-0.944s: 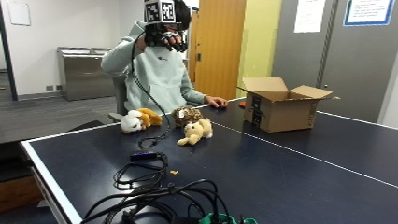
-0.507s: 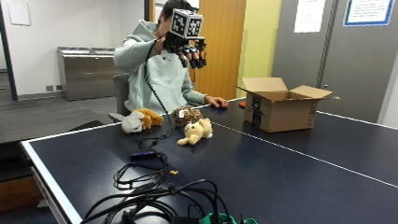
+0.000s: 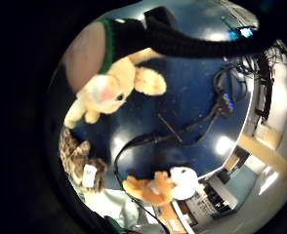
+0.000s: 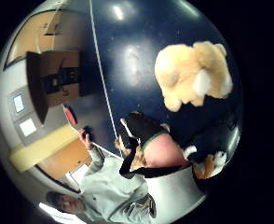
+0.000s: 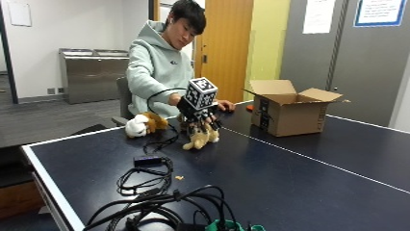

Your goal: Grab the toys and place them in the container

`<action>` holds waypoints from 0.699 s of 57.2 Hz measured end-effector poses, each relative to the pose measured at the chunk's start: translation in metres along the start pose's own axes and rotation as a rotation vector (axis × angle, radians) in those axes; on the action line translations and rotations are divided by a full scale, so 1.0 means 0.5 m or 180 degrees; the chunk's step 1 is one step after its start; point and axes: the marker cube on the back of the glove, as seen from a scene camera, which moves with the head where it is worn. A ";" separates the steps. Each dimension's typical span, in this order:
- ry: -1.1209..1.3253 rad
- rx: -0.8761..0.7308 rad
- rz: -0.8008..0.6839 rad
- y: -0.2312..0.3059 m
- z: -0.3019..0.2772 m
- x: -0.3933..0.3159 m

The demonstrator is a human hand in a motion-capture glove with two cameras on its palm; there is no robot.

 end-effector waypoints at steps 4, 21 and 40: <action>0.0119 -0.0111 0.0087 -0.014 0.044 0.001; 0.0373 0.0276 0.0034 -0.046 0.066 -0.006; 0.0527 -0.0200 0.0055 -0.035 -0.101 -0.033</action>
